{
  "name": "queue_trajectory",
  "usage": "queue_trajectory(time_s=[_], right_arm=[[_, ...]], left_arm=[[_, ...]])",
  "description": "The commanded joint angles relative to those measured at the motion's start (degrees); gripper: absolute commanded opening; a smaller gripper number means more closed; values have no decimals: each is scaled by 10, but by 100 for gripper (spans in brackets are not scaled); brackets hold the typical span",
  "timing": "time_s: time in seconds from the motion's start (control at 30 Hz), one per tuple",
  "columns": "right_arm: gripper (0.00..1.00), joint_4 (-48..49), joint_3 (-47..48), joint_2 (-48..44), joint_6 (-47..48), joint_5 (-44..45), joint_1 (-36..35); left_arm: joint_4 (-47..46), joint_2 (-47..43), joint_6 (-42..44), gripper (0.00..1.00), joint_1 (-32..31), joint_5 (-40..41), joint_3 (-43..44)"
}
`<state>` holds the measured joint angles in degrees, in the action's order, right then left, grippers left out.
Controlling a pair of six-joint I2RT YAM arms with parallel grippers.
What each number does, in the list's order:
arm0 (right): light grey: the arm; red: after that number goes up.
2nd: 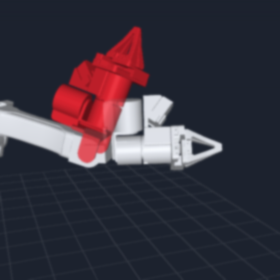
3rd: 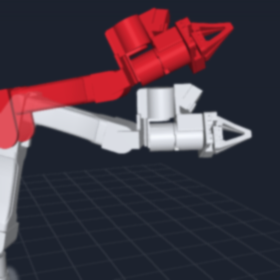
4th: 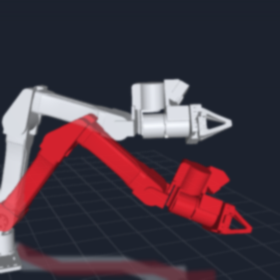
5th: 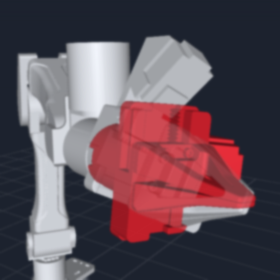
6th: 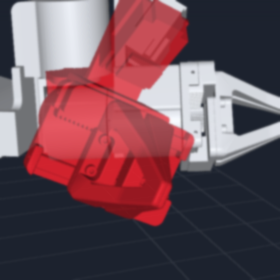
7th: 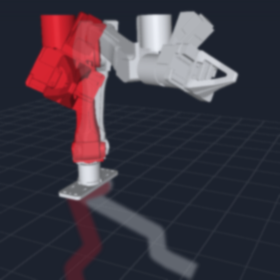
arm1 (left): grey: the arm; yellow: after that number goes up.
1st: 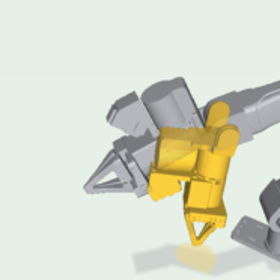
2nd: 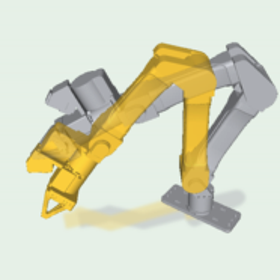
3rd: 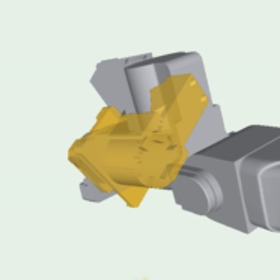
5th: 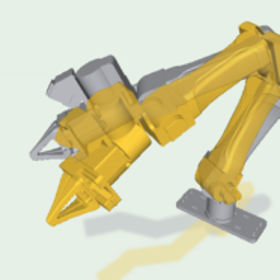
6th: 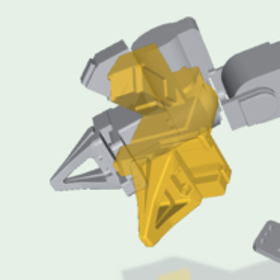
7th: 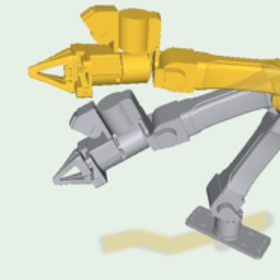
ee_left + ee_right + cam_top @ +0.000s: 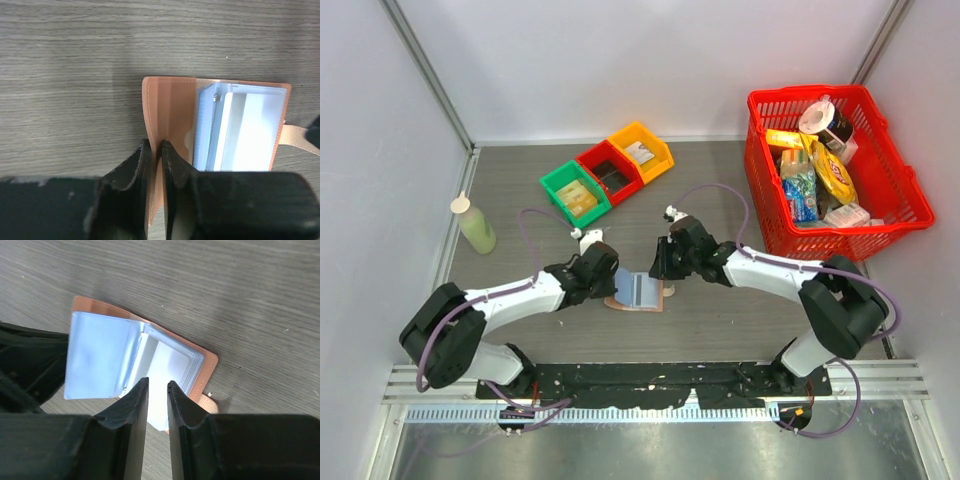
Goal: Take the credit cards out of the card holder
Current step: Open the card holder at the center of the board.
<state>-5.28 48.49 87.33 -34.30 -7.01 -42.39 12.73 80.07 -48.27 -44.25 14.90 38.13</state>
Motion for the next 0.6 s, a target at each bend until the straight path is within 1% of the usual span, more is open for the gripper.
queue_trajectory(time_s=[0.0, 0.07, 0.13, 0.27, 0.33, 0.43, 0.57], right_arm=[[26, 47, -3, 30, -1, -30, -3], [26, 43, -3, 42, 1, -37, -3], [26, 40, -4, 46, 5, -42, -2], [26, 16, 4, 45, 18, -35, -2], [26, -3, 13, 44, 26, -29, -2], [27, -25, 27, 42, 35, -17, -3], [29, -54, 44, 47, 45, 8, -3]], left_arm=[[14, -52, -9, 22, -1, 34, -13], [32, -83, -9, 31, 0, 52, -17], [53, -116, -8, 37, 0, 66, -18], [88, -180, 5, 43, 0, 87, -2], [89, -201, 20, 43, 0, 77, 21], [83, -202, 42, 43, 0, 32, 76], [63, -144, 40, 41, -6, -88, 139]])
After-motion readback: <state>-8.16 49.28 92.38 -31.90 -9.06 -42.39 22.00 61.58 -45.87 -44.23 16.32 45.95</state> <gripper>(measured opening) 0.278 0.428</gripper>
